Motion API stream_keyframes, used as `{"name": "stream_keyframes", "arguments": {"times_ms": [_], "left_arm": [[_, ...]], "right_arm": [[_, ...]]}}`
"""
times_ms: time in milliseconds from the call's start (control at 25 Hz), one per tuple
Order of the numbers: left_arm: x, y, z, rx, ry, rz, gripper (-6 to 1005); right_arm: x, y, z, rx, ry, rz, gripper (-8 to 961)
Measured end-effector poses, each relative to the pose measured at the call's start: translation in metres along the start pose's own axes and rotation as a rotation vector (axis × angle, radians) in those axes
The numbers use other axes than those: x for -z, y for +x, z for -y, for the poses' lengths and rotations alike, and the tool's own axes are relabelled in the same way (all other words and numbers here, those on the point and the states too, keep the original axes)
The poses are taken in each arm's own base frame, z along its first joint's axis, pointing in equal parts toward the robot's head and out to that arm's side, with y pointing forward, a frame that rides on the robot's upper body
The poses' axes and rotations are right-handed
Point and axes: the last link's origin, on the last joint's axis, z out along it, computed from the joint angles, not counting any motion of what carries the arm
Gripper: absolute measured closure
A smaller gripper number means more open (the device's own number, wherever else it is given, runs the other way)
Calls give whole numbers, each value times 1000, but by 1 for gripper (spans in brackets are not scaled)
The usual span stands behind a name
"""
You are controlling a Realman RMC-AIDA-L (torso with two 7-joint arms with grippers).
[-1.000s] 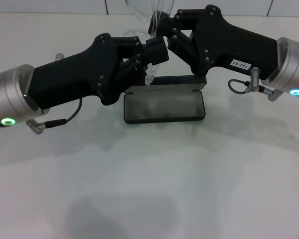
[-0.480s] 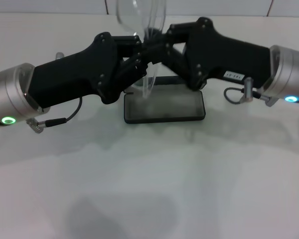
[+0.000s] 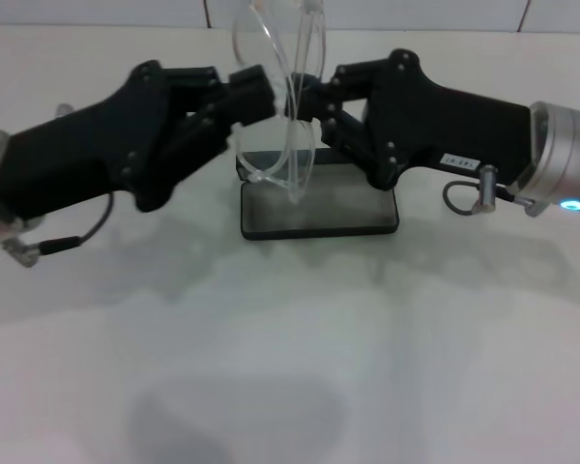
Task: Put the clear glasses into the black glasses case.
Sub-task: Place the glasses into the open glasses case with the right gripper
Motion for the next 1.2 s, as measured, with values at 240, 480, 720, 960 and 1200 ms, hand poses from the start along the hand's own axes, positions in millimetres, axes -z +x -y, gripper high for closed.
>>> {"name": "stream_keyframes", "arguments": {"times_ms": [240,480,720,960,1200], "left_arm": [[28,14,-5,-41,58,-41,908],[61,28,-6,-95,175,-66,908],[76,34,-9,-129,233,-85,907],[75,32,-10,-133,234,-90,907],[71,32,-9,-130,229,-96,907]], "right_arm": [[0,8,-7,9,-33,-158,898],[-20,14,-34,178,-49,-642,898],[-38,-7,-52,353,-60,-905,898],[-56,-13,-50,550,11,-1112,898],[-70,-5,-37,674,59,-1231,898]]}}
